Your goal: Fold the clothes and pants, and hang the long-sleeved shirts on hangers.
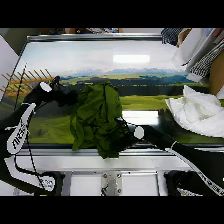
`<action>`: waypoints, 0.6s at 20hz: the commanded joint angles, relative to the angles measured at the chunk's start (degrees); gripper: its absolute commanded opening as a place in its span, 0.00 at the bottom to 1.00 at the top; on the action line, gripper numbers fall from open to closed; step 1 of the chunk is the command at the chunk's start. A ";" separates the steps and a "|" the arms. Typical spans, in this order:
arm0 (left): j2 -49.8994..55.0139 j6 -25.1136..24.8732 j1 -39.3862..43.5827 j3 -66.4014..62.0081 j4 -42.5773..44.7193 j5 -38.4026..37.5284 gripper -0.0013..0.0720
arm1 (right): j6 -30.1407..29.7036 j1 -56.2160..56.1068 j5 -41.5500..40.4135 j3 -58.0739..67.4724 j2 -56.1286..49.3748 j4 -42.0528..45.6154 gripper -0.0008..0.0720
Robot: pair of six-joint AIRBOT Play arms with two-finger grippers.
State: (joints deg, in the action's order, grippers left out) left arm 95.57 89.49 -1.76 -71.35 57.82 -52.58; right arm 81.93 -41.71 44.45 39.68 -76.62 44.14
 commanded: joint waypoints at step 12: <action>-33.57 -4.24 -11.61 -30.71 -0.39 -6.54 0.03 | 5.14 37.55 26.47 39.41 32.20 39.34 0.03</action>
State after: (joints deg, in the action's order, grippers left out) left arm 70.43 86.85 -11.75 -96.27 57.45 -58.04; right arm 85.62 -12.80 66.43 66.00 -51.64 73.82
